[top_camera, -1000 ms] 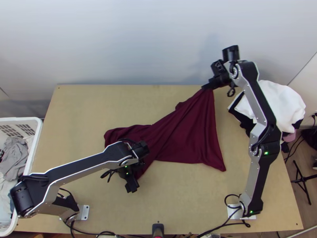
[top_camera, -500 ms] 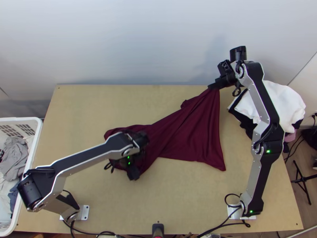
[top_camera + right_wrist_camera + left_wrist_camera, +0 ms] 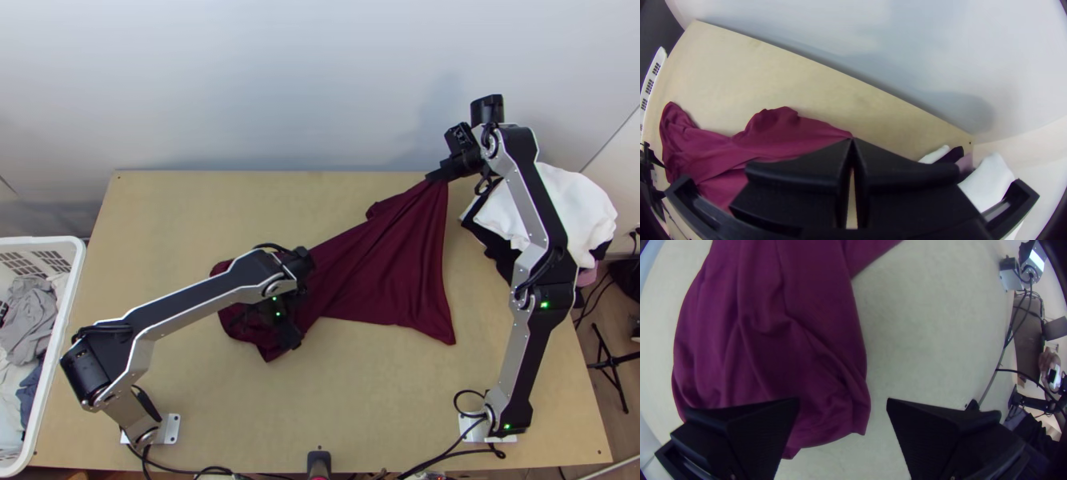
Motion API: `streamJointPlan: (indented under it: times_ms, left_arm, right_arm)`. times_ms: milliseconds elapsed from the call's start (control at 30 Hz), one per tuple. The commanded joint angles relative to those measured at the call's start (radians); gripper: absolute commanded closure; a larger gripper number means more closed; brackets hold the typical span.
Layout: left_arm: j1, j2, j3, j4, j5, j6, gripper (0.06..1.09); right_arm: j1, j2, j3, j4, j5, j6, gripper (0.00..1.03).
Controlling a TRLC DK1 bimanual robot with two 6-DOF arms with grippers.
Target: Fold the t-shirt
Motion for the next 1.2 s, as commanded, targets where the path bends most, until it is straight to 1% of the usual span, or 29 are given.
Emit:
streamJointPlan:
  times_ms: [0, 267, 367, 633, 700, 800, 833, 1033, 1067, 1133, 1167]
  left_arm:
    - [-0.032, 0.015, -0.023, 0.005, -0.029, 0.003, 0.14]
    - [0.050, -0.020, -0.049, -0.001, -0.028, 0.031, 0.14]
    - [0.037, -0.026, -0.076, 0.005, -0.029, 0.035, 0.17]
    - [-0.044, -0.026, -0.136, 0.052, -0.026, 0.017, 0.17]
    - [-0.046, -0.020, -0.136, 0.057, -0.029, 0.018, 0.18]
    - [-0.043, -0.013, -0.142, 0.069, -0.038, 0.018, 0.32]
    - [-0.039, -0.011, -0.142, 0.074, -0.040, 0.020, 0.34]
    - [-0.027, -0.006, -0.139, 0.079, -0.047, 0.031, 0.35]
    - [-0.026, -0.006, -0.139, 0.080, -0.047, 0.032, 0.39]
    - [-0.020, -0.006, -0.141, 0.083, -0.047, 0.034, 0.43]
    - [-0.016, -0.006, -0.138, 0.085, -0.047, 0.034, 0.49]
  right_arm:
    - [-0.013, -0.002, -0.001, -0.001, 0.002, -0.010, 1.00]
    - [-0.014, -0.002, -0.006, -0.001, 0.002, -0.010, 1.00]
    - [-0.010, -0.001, -0.005, 0.001, 0.002, -0.012, 1.00]
    - [-0.005, 0.002, -0.006, -0.001, 0.000, -0.010, 1.00]
    - [-0.005, 0.002, -0.006, 0.001, 0.000, -0.010, 1.00]
    - [-0.007, 0.002, -0.006, -0.001, 0.000, -0.012, 1.00]
    - [-0.008, 0.002, -0.006, -0.001, 0.000, -0.012, 1.00]
    - [-0.014, 0.001, -0.006, -0.001, 0.000, -0.021, 1.00]
    - [-0.013, 0.002, -0.006, -0.001, 0.000, -0.021, 1.00]
    - [-0.013, 0.002, -0.006, -0.001, 0.000, -0.022, 1.00]
    - [-0.011, 0.002, -0.006, -0.001, 0.000, -0.022, 1.00]
